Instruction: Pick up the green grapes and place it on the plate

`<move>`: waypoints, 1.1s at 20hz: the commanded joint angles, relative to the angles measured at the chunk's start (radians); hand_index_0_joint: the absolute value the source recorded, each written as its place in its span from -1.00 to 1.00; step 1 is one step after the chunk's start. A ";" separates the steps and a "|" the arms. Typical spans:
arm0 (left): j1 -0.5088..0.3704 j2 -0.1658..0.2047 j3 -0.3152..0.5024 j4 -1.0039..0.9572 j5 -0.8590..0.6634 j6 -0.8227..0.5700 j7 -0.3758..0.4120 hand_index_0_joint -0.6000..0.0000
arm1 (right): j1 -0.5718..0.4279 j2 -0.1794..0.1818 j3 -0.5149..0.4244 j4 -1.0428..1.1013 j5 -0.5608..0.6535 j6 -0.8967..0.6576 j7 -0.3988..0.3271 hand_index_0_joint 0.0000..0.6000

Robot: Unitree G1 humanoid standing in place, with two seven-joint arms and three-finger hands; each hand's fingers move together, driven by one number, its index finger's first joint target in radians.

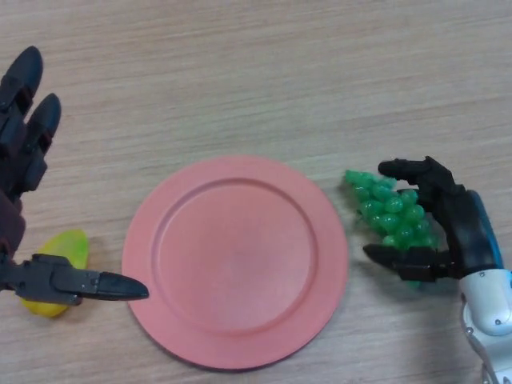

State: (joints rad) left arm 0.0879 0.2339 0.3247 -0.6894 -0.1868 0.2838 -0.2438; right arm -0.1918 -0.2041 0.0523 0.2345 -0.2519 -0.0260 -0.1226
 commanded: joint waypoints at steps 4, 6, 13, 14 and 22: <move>-0.011 0.028 0.069 -0.048 -0.021 -0.142 0.008 1.00 | -0.044 -0.041 -0.074 -0.180 -0.046 0.028 0.045 1.00; -0.019 0.032 0.075 -0.049 -0.026 -0.135 0.009 1.00 | -0.051 -0.026 -0.074 -0.300 0.029 0.112 0.071 1.00; -0.066 0.073 0.137 -0.040 -0.094 -0.133 0.053 1.00 | -0.168 0.014 0.211 -0.691 0.080 0.516 0.080 1.00; -0.066 0.073 0.136 -0.040 -0.097 -0.136 0.054 1.00 | -0.190 0.014 0.256 -0.701 0.075 0.540 0.074 1.00; -0.051 0.063 0.126 -0.028 -0.111 -0.166 0.045 1.00 | -0.363 0.014 0.425 -0.799 0.323 0.764 -0.052 -0.83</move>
State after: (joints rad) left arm 0.0516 0.2668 0.4083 -0.6785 -0.2641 0.2749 -0.2176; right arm -0.5026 -0.2014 0.5273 -0.5013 0.0611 0.8494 -0.1509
